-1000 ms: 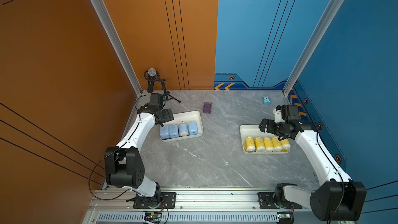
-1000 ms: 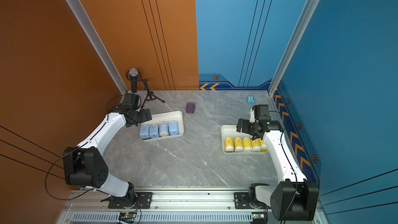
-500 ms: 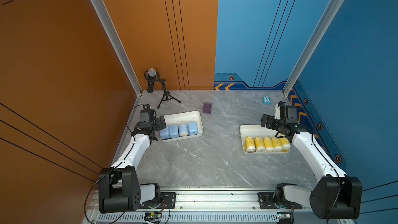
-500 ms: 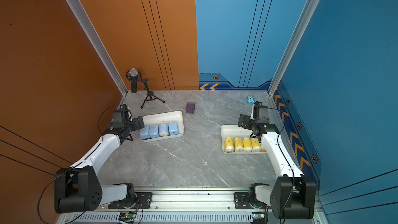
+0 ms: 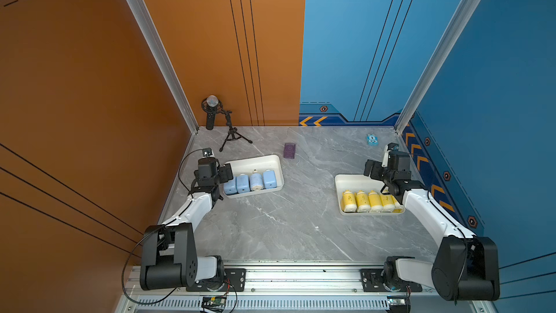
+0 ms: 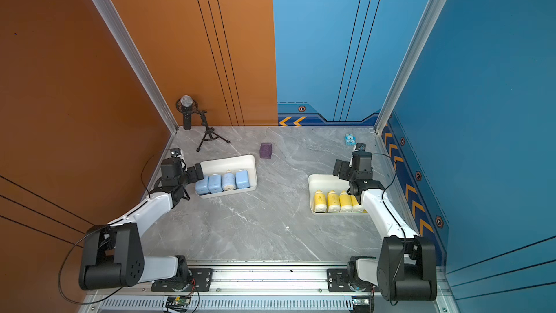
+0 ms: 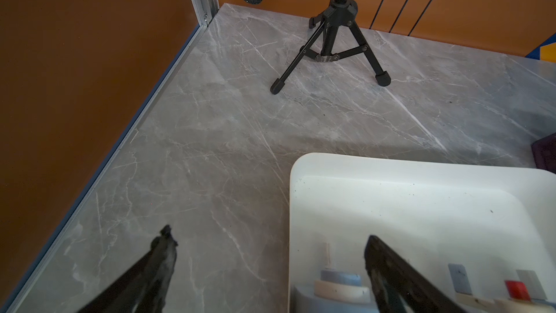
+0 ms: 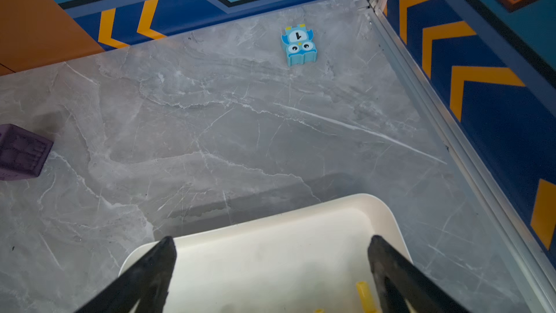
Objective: Place the pencil sharpeners by color into the storage box
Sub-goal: Reset both arms
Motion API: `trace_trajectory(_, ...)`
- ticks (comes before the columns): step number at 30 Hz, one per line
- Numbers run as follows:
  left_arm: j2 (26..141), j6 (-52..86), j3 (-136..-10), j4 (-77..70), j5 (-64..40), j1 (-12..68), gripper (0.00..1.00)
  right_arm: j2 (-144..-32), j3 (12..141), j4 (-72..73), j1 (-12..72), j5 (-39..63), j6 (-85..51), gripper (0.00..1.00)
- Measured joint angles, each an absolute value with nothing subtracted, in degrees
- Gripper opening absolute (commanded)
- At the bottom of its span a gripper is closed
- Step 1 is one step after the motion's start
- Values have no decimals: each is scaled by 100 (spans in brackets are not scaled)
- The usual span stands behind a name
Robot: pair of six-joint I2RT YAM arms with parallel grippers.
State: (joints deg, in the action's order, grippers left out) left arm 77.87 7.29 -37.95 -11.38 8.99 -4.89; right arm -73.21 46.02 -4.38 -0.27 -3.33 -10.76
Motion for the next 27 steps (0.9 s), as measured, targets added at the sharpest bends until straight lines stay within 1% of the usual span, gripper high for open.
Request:
trace_trajectory(7,7990,729,-3485,-1584,899,-486,98,-7369,4285,141,-16,-482,-961,100)
trace_trajectory(14,8130,727,-3347,-2119,895,-486,98,-7669,4010,574,5,-548,-744,100)
trace_trajectory(27,8263,685,-3074,-2808,878,-421,98,-8016,3358,1909,91,-845,-480,100)
